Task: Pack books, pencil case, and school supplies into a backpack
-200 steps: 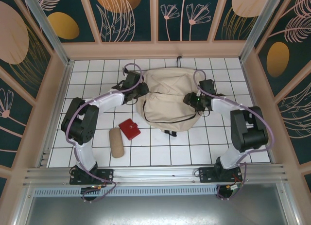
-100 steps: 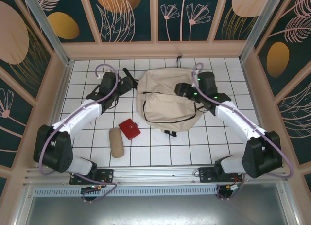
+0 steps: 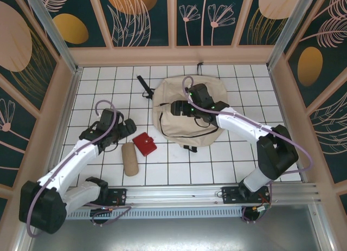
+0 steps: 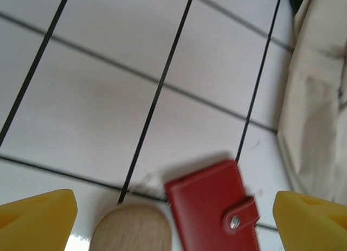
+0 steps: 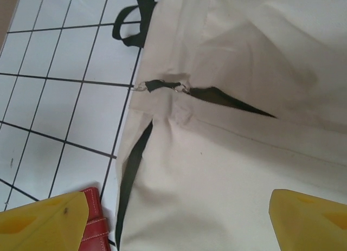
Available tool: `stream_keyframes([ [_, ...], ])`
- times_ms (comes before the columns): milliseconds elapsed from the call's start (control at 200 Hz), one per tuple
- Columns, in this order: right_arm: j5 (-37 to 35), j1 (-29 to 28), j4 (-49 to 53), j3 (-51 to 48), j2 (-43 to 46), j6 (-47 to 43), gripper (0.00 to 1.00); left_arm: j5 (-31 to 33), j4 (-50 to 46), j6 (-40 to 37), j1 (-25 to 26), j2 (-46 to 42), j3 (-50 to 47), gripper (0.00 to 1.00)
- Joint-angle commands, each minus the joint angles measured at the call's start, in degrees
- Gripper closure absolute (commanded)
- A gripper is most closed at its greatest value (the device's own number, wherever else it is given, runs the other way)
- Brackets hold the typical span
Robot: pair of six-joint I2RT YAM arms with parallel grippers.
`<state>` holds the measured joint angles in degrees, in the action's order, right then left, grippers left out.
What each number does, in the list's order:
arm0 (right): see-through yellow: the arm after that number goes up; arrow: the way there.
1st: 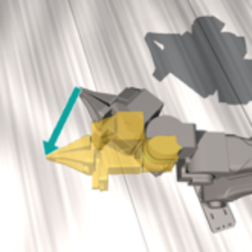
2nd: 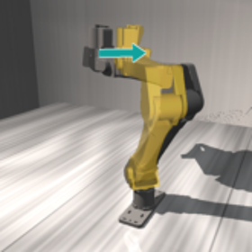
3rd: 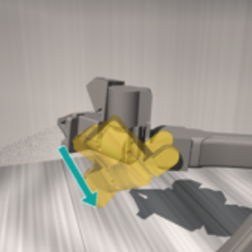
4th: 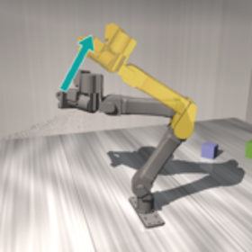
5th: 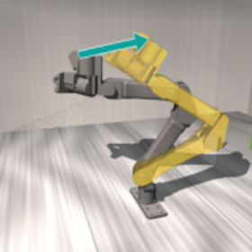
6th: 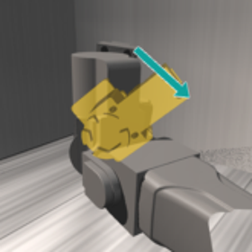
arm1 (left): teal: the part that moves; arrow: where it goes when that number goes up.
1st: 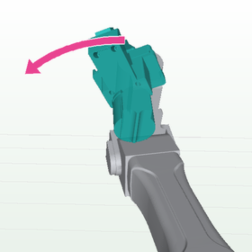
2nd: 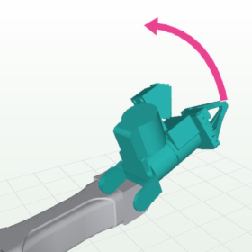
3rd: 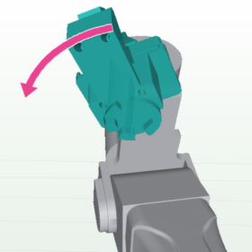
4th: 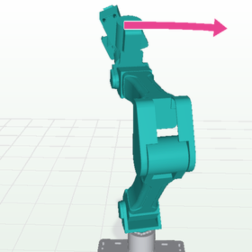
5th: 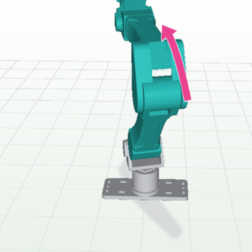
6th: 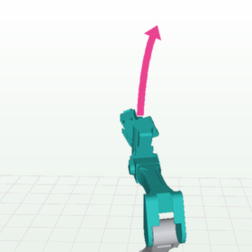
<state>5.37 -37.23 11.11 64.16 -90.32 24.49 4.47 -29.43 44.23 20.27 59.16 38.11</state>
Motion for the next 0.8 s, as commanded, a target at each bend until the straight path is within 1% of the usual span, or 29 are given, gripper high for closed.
stream_keyframes([
  [0, -1.7, -0.3, -2.7, 2.7, -0.9, -0.4, 0.12, -2.7, -6.2, 2.2, 0.7, -1.7, -2.5, 0.07],
  [80, -1.5, -0.1, -2.3, 3.2, -1.8, -0.8, 0.11, -1.6, -6.6, 2.4, 2.8, -1.7, -3.9, 0.12],
  [180, -1.4, 0.3, -0.9, 4.6, -2.8, -0.9, 0.12, 1.4, -8.1, 4.5, 6.8, 0.2, -3.7, 0.12],
  [270, -1.6, 0.5, -1.2, 4.2, -2.5, -0.3, 0.12, 1.8, -7.0, 4.7, 8.8, 2.8, -3.8, 0.12],
  [490, -1.9, 0.8, -1.7, 2.2, -1.5, 0.8, 0.13, 4.2, -7.1, 4.6, 9.4, 7.8, -4.1, 0.13],
  [610, -1.0, 1.0, -1.8, 2.2, -1.8, 1.1, 0.13, 1.1, -3.2, 3.4, 9.6, 9.7, -5.4, 0.2],
  [701, 0.5, 0.9, -1.8, 2.7, -2.1, 0.5, 0.14, 0.8, -1.9, 3.4, 9.8, 11.3, -6.1, 0.25],
  [796, 0.9, 0.9, -1.4, 3.1, -2.4, 0.2, 0.14, 0.3, -0.7, 3.6, 9.9, 12.0, -6.7, 0.27],
])
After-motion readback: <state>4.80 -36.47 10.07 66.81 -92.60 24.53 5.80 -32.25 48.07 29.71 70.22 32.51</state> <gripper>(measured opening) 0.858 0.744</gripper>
